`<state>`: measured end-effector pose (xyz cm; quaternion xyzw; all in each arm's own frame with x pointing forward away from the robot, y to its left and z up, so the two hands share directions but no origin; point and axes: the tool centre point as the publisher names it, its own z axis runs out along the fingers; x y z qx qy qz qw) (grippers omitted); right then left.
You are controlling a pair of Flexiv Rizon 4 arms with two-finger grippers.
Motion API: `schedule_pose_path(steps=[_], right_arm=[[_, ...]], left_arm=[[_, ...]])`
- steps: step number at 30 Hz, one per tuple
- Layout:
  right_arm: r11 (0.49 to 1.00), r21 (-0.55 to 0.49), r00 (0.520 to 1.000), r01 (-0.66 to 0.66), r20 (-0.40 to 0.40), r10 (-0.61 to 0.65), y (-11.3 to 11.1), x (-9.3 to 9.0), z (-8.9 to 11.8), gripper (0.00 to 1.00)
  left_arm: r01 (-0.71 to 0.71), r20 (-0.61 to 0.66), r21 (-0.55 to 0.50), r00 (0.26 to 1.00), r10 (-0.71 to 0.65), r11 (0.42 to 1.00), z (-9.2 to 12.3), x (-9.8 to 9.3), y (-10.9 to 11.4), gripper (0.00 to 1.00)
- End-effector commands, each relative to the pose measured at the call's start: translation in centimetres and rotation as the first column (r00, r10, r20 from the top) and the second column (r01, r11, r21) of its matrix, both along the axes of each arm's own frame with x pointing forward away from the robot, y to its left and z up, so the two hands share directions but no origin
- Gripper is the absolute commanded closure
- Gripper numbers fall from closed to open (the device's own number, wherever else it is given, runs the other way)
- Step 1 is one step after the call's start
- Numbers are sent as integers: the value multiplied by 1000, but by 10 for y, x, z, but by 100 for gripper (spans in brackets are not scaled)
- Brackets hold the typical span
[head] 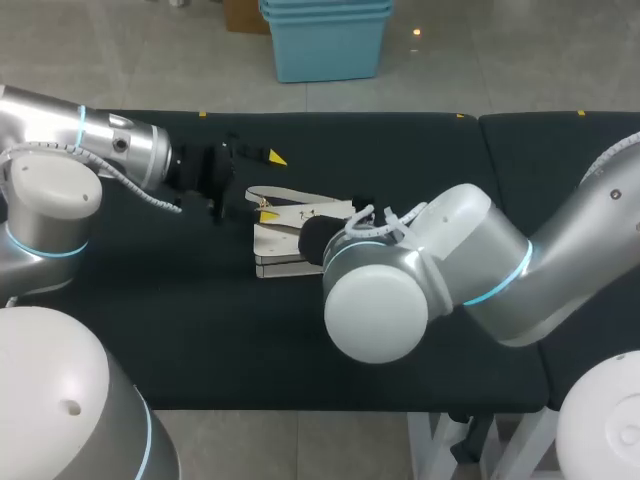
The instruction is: Pick up the bag, open it, inspect its contents, close it, and place it on the opposite side
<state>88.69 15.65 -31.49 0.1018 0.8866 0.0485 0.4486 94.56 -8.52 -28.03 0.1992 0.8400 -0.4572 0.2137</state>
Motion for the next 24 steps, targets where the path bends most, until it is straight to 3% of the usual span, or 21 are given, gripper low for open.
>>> schedule_pose_path(steps=[1, 11, 15, 16, 24], right_arm=[[997, 47, 978, -53, -200, 61, -16, 20, 28, 0], [992, -12, 898, -126, -426, 109, -24, 38, 49, 0], [992, 85, 830, -90, -544, 122, -33, 42, 52, 0], [993, 79, 830, -92, -544, 120, -34, 41, 54, 0], [993, 79, 830, -92, -544, 120, -34, 41, 54, 0]], left_arm=[[-22, -189, 100, 981, 40, 995, 13, -2, 5, 0], [7, -400, 313, 908, 125, 950, 23, -18, 15, 0], [37, -504, 342, 850, 150, 939, 23, -22, 21, 0], [25, -466, 394, 867, 176, 919, 23, -25, 23, 0], [25, -466, 394, 867, 176, 919, 23, -25, 23, 0]])
